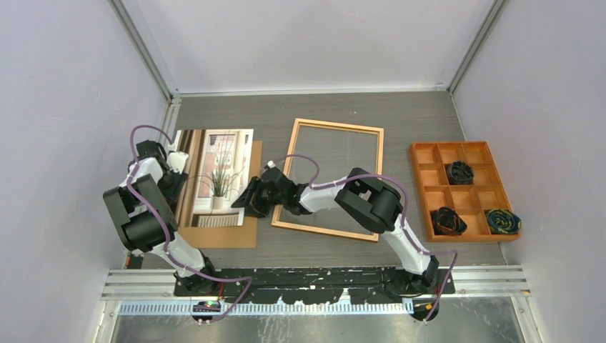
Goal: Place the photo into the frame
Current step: Pick up the photo at the center of the board, then turn over the photo from the photo frame.
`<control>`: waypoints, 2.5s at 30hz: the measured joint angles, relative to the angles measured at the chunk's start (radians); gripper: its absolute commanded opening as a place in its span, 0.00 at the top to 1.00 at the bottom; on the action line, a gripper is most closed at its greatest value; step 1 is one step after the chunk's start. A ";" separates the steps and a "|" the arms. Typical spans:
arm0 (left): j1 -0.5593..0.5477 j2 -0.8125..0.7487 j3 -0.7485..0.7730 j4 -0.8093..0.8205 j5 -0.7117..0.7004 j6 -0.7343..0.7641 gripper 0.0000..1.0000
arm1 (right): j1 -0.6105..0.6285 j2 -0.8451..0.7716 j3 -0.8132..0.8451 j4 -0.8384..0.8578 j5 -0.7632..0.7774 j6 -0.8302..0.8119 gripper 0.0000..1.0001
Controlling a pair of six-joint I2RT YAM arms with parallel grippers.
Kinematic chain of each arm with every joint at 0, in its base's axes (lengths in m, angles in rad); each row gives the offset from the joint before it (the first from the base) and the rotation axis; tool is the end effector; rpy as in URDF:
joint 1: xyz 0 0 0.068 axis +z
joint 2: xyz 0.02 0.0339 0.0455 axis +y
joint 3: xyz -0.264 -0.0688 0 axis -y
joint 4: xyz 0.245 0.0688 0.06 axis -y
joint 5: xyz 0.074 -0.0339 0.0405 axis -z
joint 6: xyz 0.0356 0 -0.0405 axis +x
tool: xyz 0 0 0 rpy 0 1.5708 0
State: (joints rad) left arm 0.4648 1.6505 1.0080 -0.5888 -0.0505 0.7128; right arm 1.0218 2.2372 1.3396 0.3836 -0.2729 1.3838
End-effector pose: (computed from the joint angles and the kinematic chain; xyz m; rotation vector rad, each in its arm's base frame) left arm 0.2760 0.1404 0.1746 0.3424 2.8479 0.3333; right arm 0.2408 0.4120 0.1136 0.2604 2.5693 1.5293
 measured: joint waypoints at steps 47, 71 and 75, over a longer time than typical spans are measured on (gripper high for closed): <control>0.000 -0.013 0.024 -0.098 0.071 0.009 0.47 | -0.076 0.188 0.278 -0.032 0.057 -0.016 0.99; 0.002 -0.080 0.324 -0.390 0.246 -0.127 0.00 | -0.292 -0.639 0.392 -0.997 0.364 -0.734 0.99; 0.002 -0.074 0.279 -0.386 0.257 -0.134 0.00 | -0.276 -0.830 0.491 -1.250 0.547 -0.832 0.99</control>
State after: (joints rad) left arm 0.4671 1.5768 1.2873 -0.9749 0.2062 0.5785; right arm 0.7456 1.4067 1.8305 -0.8661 0.2745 0.5518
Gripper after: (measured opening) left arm 0.996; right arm 0.020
